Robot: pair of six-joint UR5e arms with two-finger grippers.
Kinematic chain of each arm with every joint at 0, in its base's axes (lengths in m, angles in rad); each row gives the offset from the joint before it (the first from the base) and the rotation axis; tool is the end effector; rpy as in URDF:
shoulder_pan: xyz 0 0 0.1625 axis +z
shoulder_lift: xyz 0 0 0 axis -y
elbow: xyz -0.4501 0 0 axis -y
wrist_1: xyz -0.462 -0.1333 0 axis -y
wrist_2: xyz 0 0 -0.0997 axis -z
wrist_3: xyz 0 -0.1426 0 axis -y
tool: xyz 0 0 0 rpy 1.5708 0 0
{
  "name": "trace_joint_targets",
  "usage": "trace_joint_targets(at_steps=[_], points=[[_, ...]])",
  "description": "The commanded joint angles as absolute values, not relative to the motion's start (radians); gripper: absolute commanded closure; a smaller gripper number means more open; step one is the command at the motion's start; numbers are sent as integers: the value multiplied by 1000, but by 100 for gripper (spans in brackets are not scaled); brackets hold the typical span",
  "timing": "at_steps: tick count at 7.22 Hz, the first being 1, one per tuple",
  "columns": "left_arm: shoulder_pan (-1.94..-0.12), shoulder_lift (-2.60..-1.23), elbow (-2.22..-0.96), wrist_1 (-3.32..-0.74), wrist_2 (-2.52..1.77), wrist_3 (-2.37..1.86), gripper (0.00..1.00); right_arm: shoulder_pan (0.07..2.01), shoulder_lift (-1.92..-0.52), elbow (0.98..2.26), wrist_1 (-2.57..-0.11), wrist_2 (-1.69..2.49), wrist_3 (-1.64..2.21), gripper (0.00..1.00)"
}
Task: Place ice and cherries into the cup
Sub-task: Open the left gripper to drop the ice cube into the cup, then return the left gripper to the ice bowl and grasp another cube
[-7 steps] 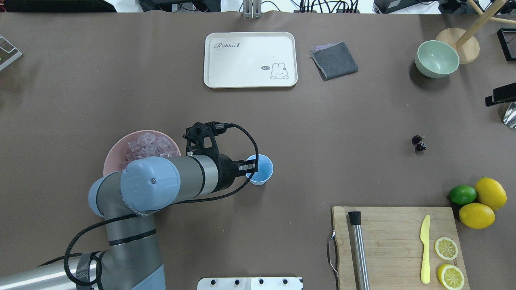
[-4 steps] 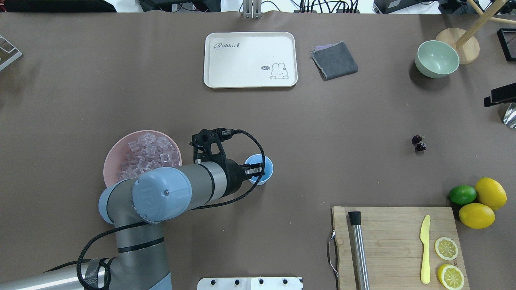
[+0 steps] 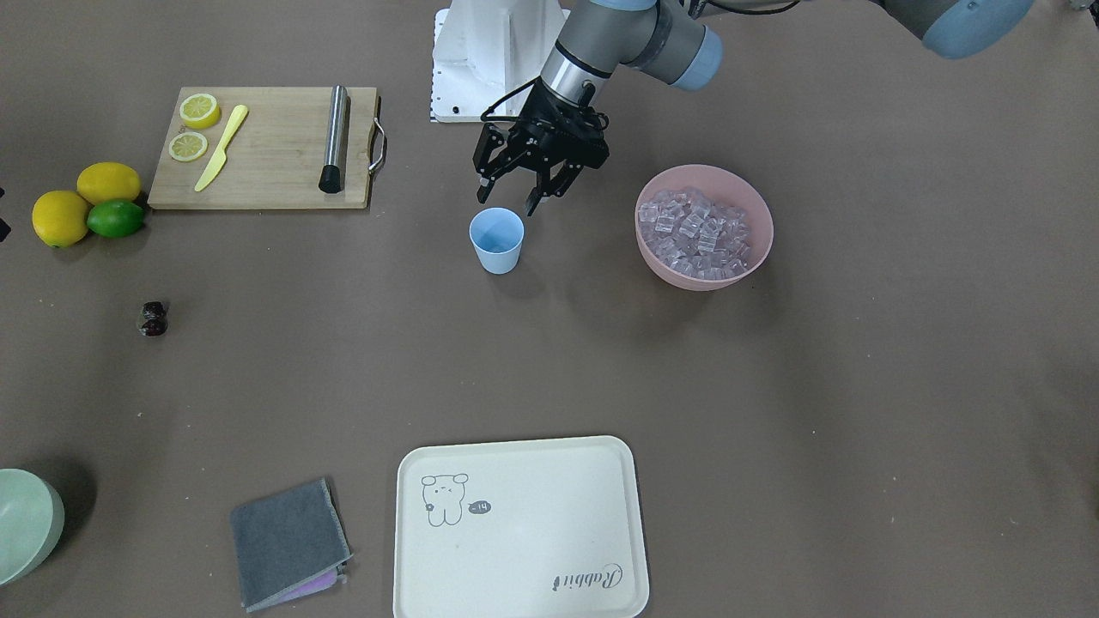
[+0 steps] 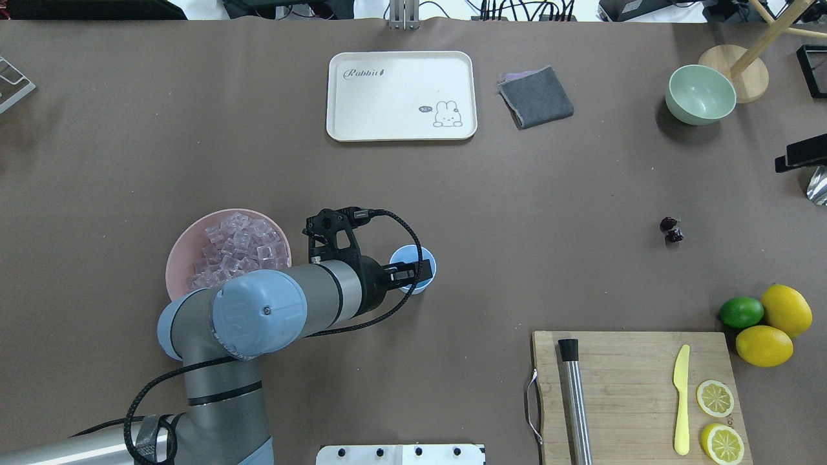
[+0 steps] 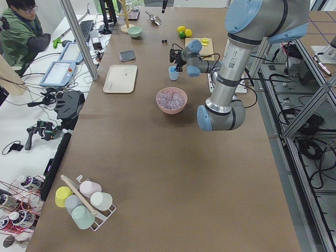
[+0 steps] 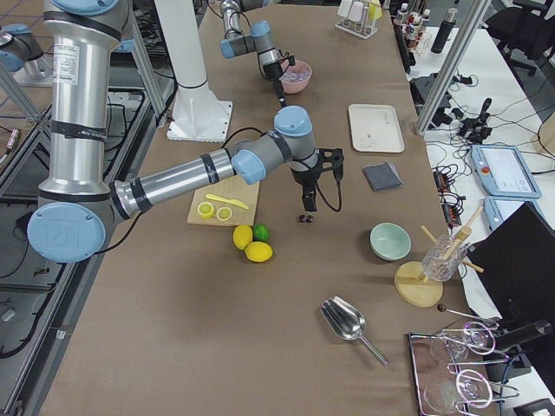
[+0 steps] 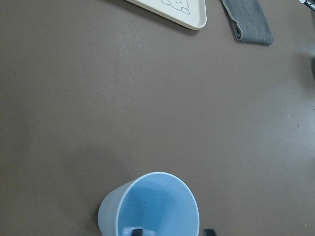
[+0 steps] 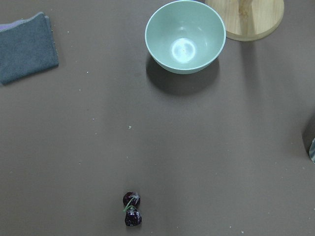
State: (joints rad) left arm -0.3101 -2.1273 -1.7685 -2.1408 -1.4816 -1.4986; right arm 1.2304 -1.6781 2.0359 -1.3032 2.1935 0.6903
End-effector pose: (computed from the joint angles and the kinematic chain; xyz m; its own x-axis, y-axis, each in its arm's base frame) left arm 0.6569 -0.3638 0.1663 0.2597 -0.0078 -0.9657 0.3684 0.9251 0.0916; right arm -0.1308 -0.5193 0.4838 0.6749 0.0294 0.7374 -0.2063 0.9669 0.1503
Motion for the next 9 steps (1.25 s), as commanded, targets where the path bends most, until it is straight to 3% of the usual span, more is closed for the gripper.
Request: trace_joint_targets(at_steps=[1, 4, 6, 9], points=[[-327, -2112, -1799, -2091, -1588, -1268, 0, 1230, -1678, 2036, -1304, 2194, 690, 0], [-464, -2071, -1902, -1898, -1753, -1132, 0, 1226, -1678, 2034, -1304, 2194, 690, 0], [-559, -1847, -2049, -1878, -1854, -920, 0, 1224, -1678, 2034, -1304, 2194, 690, 0], [-634, -1694, -2060, -1884, -1887, -741, 2, 1220, -1678, 2034, -1304, 2194, 693, 0]])
